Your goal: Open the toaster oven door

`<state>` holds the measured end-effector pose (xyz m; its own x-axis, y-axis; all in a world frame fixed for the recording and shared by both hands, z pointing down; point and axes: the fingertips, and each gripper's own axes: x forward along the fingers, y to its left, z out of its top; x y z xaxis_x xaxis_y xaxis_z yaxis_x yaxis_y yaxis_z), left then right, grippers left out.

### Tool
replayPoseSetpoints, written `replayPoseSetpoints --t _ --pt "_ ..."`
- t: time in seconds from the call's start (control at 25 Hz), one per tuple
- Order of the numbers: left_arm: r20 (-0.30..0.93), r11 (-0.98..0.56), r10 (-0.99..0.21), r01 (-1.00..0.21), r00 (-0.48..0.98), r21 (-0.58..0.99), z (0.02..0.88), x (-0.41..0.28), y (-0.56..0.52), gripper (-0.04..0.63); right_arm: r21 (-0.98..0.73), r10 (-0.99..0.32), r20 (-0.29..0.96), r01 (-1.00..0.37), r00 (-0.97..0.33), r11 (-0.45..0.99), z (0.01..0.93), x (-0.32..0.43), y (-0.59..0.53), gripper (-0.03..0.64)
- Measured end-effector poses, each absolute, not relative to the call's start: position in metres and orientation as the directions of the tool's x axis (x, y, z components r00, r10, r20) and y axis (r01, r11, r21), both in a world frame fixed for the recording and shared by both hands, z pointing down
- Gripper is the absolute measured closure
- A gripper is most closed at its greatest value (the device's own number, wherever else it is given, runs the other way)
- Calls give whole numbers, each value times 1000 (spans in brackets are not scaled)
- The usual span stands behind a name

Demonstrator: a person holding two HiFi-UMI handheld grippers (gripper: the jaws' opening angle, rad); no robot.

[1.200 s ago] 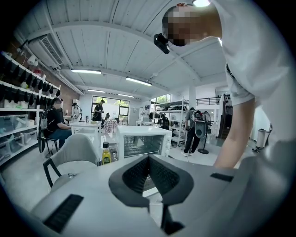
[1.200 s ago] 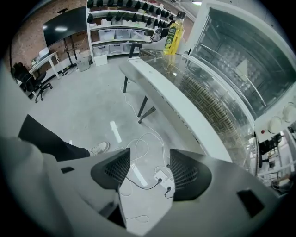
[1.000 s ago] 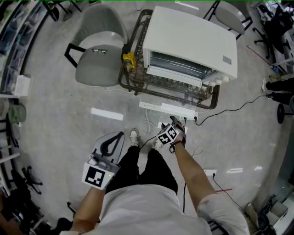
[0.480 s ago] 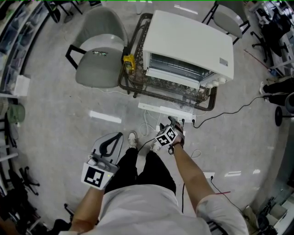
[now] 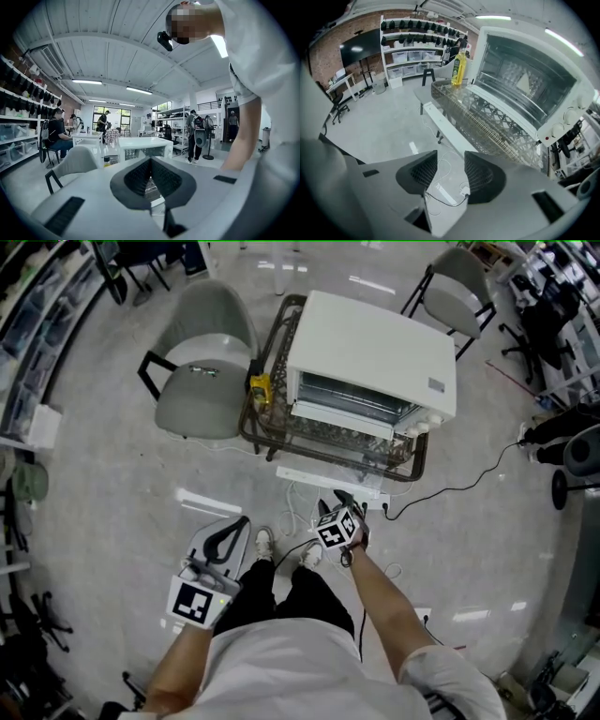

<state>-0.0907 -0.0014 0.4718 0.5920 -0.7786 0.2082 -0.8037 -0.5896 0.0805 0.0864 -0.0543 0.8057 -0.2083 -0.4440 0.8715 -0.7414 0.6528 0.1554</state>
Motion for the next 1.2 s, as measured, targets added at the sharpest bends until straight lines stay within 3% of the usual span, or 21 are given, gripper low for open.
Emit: replayPoseSetpoints --t 0.32,0.56,1.2 --pt "162 -612 -772 -787 615 74 451 -72 -1 578 53 -515 804 -827 -298 560 741 89 -71 522" --pt "138 -631 -763 -774 632 53 436 -62 -4 578 62 -588 754 -860 -292 506 695 105 -84 588" --pt "47 -628 -777 -778 627 0 393 -62 -17 578 -53 -765 538 -920 -354 388 548 140 -108 595"
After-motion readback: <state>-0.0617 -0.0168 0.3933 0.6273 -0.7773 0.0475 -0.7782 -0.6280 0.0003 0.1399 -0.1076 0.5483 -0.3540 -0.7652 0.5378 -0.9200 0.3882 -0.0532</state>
